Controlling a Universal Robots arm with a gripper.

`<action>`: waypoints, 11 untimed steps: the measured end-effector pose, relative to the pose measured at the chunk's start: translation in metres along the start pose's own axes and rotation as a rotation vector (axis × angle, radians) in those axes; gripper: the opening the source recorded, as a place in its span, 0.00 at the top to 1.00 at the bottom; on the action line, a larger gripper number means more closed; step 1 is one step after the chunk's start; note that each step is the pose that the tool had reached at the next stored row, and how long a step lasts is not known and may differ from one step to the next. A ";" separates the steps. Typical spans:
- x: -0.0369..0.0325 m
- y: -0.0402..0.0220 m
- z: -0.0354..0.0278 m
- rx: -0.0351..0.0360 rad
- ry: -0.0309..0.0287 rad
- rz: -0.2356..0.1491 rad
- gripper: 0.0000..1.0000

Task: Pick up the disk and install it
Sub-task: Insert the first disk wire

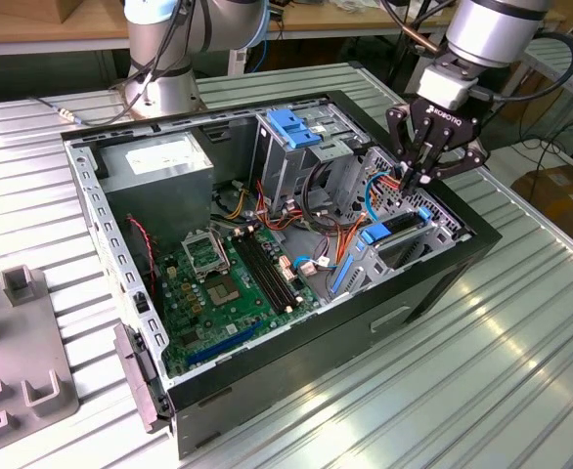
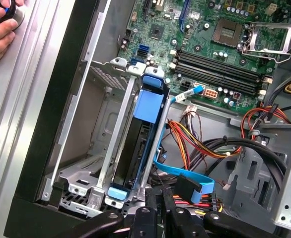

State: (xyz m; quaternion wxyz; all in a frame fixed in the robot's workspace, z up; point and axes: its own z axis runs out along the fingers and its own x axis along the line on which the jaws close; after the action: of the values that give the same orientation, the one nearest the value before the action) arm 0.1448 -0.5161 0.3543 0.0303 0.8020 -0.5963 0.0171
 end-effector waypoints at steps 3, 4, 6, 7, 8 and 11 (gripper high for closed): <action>-0.0001 0.0001 0.0002 -0.0019 -0.0007 0.031 0.83; -0.0001 0.0001 0.0003 -0.0027 -0.0010 0.042 0.83; 0.0005 0.0002 0.0005 -0.0031 -0.0013 0.050 0.83; 0.0016 0.0005 0.0007 -0.0031 -0.0015 0.050 0.83; 0.0033 0.0019 0.0008 -0.0032 -0.0015 0.050 0.83; 0.0055 0.0057 0.0012 -0.0031 -0.0018 0.052 0.83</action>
State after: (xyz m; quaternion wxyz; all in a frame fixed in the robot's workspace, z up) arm 0.1409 -0.5231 0.3536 0.0306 0.7861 -0.6171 0.0162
